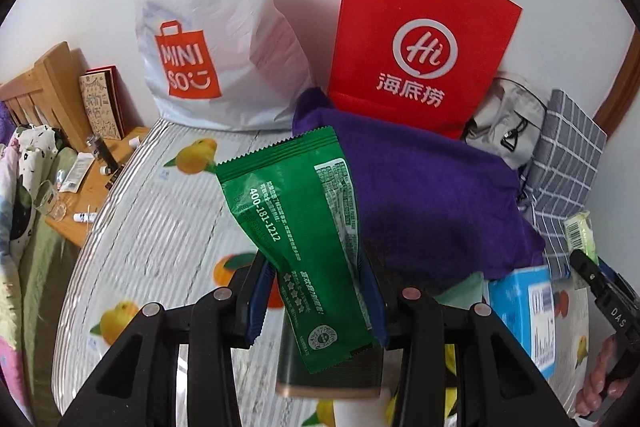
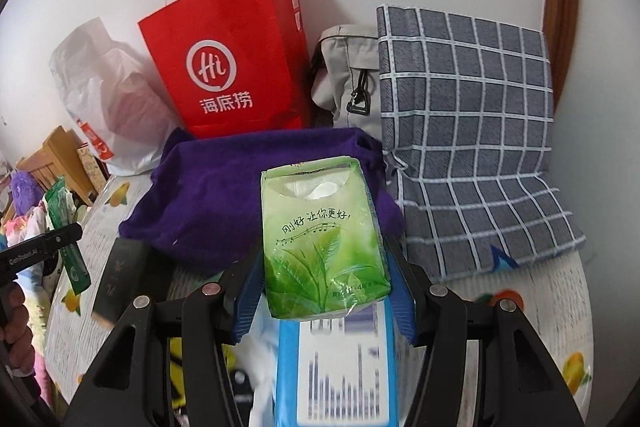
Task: Organize soft objects
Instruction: 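Lower the dark green sachet onto the purple towel with left tool while right tool releases tissue pack there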
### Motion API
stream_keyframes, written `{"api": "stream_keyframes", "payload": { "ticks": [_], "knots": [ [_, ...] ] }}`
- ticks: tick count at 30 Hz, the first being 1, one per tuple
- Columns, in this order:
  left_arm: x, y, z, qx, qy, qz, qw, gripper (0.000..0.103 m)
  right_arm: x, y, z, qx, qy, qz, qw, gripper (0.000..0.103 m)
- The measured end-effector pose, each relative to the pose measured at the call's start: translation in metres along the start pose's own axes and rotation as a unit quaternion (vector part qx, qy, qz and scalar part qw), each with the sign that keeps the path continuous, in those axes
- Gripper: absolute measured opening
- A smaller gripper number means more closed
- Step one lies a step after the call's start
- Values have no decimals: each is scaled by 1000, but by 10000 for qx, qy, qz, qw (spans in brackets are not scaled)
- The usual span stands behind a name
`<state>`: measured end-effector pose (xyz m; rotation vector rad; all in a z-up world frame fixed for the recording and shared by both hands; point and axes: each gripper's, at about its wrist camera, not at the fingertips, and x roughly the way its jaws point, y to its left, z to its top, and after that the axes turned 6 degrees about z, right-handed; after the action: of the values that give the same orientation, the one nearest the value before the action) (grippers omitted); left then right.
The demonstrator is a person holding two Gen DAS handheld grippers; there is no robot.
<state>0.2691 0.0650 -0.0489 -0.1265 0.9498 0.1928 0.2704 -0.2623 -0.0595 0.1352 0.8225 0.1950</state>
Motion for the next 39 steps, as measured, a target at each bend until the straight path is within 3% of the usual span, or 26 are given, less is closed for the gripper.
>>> {"api": "stream_keyframes", "payload": {
  "ticks": [8,21,31,39],
  "knots": [
    [29,-13,34,23,41,-74,10000,39,43,-2,31,-102,110,0,9999,56],
    [103,-45,68,190,514,-335,9979,39,114,-5,72,-38,378,87,9992,56],
    [151,-52,78,162,881,-458,9949,39,164,-16,61,-76,1010,53,9948,56],
    [167,-50,77,221,1043,-501,9930,39,176,-20,56,41,1201,146,9926,56]
  ]
}}
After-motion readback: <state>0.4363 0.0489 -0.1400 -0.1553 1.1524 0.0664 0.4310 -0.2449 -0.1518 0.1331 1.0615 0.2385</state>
